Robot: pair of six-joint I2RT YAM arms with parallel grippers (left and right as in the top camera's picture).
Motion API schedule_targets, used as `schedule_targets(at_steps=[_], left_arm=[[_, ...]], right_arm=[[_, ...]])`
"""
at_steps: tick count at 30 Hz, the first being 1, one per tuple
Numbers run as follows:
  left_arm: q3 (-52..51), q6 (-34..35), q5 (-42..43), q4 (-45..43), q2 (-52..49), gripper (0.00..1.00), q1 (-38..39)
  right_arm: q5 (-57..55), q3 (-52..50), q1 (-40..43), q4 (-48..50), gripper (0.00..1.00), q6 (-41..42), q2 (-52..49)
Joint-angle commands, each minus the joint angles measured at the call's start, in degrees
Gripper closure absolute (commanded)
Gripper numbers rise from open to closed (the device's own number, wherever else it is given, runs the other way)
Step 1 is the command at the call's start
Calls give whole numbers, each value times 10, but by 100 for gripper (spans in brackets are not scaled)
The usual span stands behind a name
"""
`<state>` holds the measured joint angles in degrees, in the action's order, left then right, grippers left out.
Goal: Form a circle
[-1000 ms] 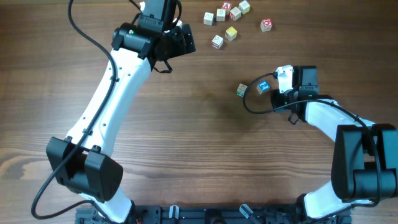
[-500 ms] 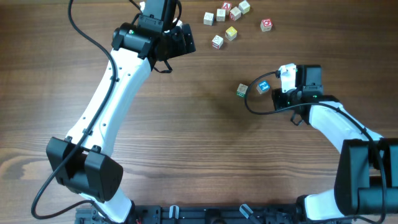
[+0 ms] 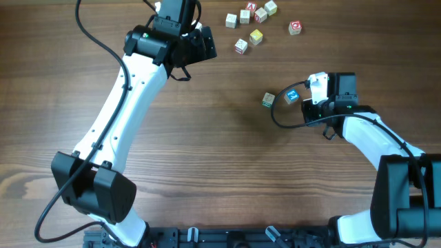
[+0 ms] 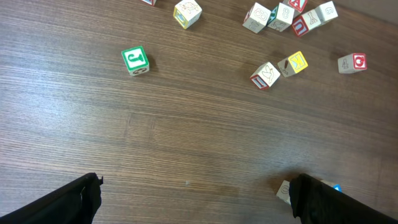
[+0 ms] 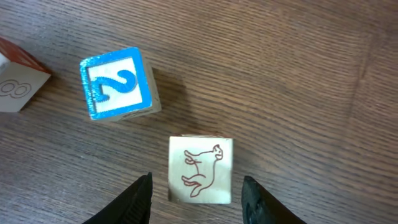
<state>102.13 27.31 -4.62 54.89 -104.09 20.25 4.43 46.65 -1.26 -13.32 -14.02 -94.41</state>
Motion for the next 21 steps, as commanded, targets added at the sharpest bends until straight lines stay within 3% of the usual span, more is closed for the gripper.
schedule_targets(at_steps=[1, 21], left_arm=[[2, 5, 3, 3, -5, 0, 3], [2, 5, 3, 2, -5, 0, 3]], right_arm=[[-21, 9, 2, 2, 59, -12, -11], [16, 9, 2, 9, 79, -8, -29]])
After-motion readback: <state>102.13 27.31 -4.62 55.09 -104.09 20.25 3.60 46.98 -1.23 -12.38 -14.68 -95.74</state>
